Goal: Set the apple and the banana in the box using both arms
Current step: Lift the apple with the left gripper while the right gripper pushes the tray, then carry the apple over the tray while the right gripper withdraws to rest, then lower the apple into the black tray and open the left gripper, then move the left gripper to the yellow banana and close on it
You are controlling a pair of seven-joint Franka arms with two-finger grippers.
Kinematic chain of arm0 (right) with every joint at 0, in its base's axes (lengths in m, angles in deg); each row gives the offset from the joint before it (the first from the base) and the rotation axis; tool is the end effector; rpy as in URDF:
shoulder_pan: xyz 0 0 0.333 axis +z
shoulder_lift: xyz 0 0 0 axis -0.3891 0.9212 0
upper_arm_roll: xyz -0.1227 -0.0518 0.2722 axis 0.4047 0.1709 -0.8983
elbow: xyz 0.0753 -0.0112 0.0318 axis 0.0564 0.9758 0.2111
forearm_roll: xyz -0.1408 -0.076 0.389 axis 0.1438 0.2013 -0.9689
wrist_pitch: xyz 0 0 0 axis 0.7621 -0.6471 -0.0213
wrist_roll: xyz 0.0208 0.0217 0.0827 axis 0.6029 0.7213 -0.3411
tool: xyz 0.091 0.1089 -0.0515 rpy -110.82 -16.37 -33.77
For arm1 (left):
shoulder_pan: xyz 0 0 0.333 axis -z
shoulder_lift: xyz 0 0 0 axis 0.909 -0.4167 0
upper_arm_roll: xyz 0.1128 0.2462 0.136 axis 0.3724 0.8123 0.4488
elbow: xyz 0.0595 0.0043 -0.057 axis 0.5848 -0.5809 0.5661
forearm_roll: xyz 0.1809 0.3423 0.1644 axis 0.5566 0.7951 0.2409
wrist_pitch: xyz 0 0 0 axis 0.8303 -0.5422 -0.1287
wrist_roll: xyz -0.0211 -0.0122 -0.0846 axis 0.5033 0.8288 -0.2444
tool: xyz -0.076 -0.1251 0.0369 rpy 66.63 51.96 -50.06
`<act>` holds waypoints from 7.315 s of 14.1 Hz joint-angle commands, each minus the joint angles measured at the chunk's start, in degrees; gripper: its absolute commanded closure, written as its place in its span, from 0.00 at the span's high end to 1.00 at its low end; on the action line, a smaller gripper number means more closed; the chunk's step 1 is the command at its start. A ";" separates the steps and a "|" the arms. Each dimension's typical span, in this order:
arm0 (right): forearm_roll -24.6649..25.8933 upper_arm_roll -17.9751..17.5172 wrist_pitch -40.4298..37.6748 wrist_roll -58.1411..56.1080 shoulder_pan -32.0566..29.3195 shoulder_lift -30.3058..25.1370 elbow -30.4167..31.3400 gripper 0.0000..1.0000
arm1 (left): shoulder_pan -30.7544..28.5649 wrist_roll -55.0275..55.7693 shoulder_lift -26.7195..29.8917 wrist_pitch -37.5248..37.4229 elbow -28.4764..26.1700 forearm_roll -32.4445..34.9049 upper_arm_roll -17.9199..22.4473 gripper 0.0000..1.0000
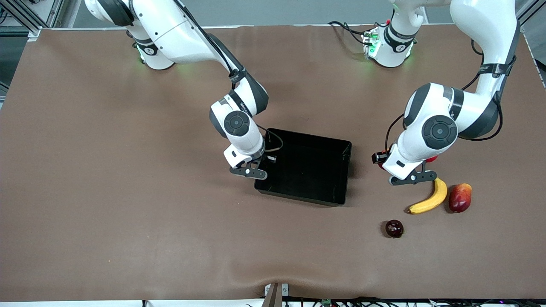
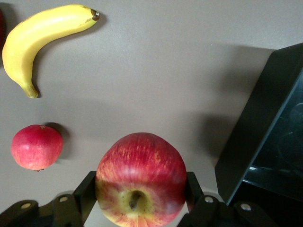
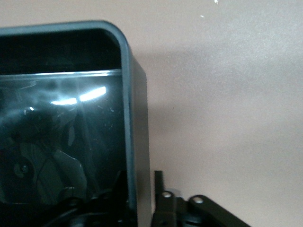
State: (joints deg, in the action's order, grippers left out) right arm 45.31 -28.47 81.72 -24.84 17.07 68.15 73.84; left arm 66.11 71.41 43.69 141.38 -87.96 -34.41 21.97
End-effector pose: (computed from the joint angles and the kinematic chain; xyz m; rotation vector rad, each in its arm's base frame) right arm 0.5586 0.4715 0.1499 -2.9795 0.3255 -0.0102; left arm 0.6044 -0.1753 0.2754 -3.0319 -0.1672 0.2103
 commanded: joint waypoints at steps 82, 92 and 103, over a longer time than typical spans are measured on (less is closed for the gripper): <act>8.50 1.43 -54.53 -43.33 -41.64 -45.60 -1.05 1.00 | -18.30 -49.07 -5.41 1.60 8.72 -1.17 -2.17 1.00; 8.67 1.16 -54.98 -43.60 -41.38 -45.60 -1.05 1.00 | -23.85 -73.79 -17.01 25.72 3.85 2.79 -1.82 1.00; 8.67 1.16 -54.62 -43.60 -41.20 -45.60 -1.05 1.00 | -23.50 -75.73 -21.67 32.40 4.29 9.56 -1.73 0.68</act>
State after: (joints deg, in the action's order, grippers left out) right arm 53.17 -27.37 27.08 -69.23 -24.55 23.33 72.52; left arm 42.89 -3.70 22.76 172.43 -84.15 -26.33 20.55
